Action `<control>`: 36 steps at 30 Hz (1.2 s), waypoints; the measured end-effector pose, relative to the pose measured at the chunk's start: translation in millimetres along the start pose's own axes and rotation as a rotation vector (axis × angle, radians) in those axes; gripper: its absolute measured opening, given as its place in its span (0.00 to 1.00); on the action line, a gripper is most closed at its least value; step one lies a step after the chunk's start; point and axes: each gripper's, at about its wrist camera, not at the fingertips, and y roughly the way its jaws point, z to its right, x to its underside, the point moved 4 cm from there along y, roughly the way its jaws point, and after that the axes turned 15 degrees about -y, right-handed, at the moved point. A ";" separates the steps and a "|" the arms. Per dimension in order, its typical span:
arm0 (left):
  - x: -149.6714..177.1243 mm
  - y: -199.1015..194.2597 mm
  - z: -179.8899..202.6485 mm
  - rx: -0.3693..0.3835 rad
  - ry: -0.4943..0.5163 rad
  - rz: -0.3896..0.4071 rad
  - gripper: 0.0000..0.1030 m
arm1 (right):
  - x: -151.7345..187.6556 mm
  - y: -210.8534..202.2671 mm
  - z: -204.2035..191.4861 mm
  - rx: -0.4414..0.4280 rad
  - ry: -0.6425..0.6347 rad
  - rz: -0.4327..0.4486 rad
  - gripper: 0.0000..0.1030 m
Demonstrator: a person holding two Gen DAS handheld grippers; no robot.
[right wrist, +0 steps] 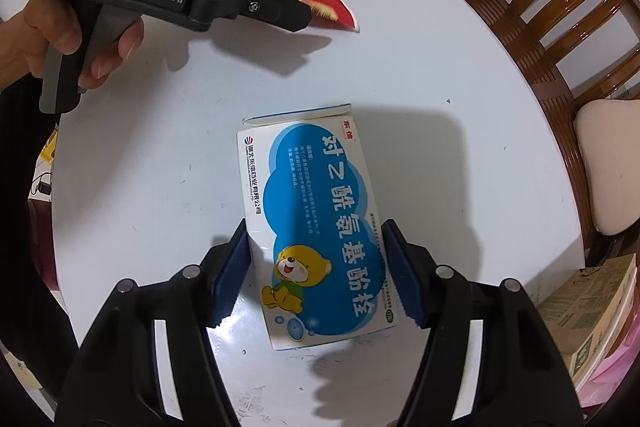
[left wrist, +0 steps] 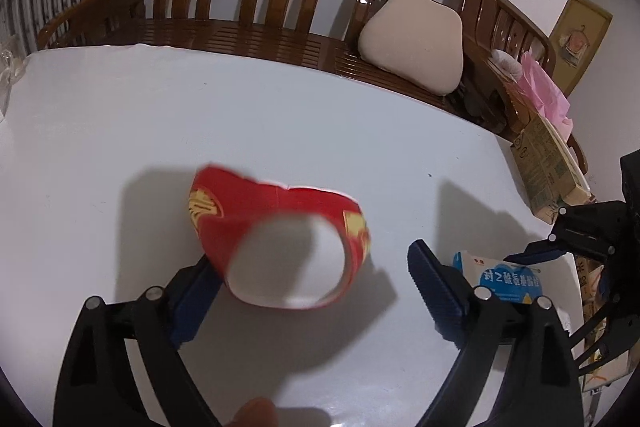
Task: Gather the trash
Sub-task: 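Grasp the red paper cup with left tool while right tool grasps the blue-and-white medicine box, then close left tool on the red cup while right tool holds the medicine box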
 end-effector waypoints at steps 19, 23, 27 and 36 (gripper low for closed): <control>-15.2 4.5 -18.0 -0.008 -0.102 0.034 0.42 | 0.3 2.4 7.0 -0.009 0.000 -0.005 0.60; -13.2 2.4 -14.6 -0.008 -0.068 0.042 0.39 | 0.0 2.7 5.4 0.007 0.012 -0.005 0.60; -12.2 -1.3 -12.2 -0.005 -0.054 0.048 0.38 | 0.8 2.5 4.8 0.016 0.032 0.007 0.59; -7.6 -12.0 -6.8 0.007 -0.014 0.058 0.33 | -0.4 -4.4 3.4 0.042 0.060 0.044 0.59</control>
